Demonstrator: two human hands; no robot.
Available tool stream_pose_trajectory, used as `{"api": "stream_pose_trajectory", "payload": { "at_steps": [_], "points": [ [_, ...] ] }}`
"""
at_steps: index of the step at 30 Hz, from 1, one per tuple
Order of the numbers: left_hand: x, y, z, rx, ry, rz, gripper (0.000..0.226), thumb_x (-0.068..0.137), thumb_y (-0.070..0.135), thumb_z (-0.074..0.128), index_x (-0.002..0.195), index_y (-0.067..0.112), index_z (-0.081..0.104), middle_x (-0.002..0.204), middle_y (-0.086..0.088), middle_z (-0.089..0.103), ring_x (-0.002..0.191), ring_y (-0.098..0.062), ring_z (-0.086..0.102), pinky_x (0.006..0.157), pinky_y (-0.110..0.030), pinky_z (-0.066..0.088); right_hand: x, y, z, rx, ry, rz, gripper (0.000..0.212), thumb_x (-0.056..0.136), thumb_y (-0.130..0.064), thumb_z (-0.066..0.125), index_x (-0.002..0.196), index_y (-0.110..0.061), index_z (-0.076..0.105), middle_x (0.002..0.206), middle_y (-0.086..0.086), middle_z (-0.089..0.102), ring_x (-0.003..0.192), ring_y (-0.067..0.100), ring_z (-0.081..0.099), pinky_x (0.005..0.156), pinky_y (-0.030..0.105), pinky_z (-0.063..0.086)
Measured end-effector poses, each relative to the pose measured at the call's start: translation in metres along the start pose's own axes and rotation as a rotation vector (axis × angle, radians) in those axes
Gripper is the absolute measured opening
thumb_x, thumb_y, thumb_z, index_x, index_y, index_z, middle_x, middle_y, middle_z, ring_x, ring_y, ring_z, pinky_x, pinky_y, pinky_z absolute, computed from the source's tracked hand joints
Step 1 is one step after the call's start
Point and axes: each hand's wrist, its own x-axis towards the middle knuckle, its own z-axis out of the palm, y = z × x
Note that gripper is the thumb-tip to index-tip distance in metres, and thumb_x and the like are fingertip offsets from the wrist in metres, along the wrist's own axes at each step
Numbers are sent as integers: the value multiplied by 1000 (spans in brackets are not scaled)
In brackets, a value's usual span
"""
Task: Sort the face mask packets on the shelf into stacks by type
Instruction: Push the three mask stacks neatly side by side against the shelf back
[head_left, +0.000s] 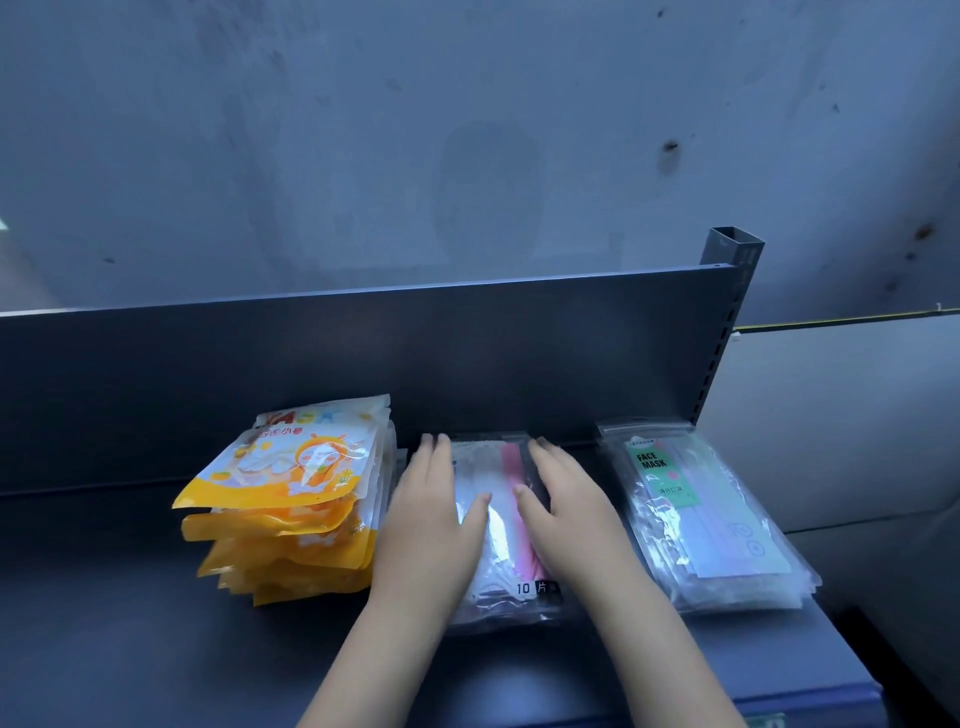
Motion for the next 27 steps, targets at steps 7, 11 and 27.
{"api": "stream_pose_trajectory", "payload": {
  "at_steps": [7, 11, 27],
  "points": [
    [5, 27, 14, 296, 62, 164, 75, 97, 53, 16, 158, 15, 38, 167, -4, 33, 156, -24, 25, 124, -44, 23, 0, 12, -19, -260, 65, -128, 60, 111, -36, 43, 167, -21, 28, 173, -9, 28, 161, 11, 16, 126, 24, 17],
    [3, 47, 32, 321, -10, 177, 84, 93, 59, 7, 160, 16, 35, 169, -2, 29, 158, -22, 19, 125, -42, 22, -4, 31, -39, -253, 87, -118, 60, 111, -37, 43, 166, -21, 29, 172, -8, 29, 162, 12, 15, 127, 27, 19],
    [-10, 142, 142, -13, -90, 100, 65, 106, 45, 36, 164, 20, 17, 172, 6, 14, 159, -10, 6, 128, -34, 9, -7, 139, -127, 161, 192, 164, 50, 105, -26, 54, 155, -24, 49, 159, -9, 49, 149, 10, 41, 121, 27, 31]
  ]
}}
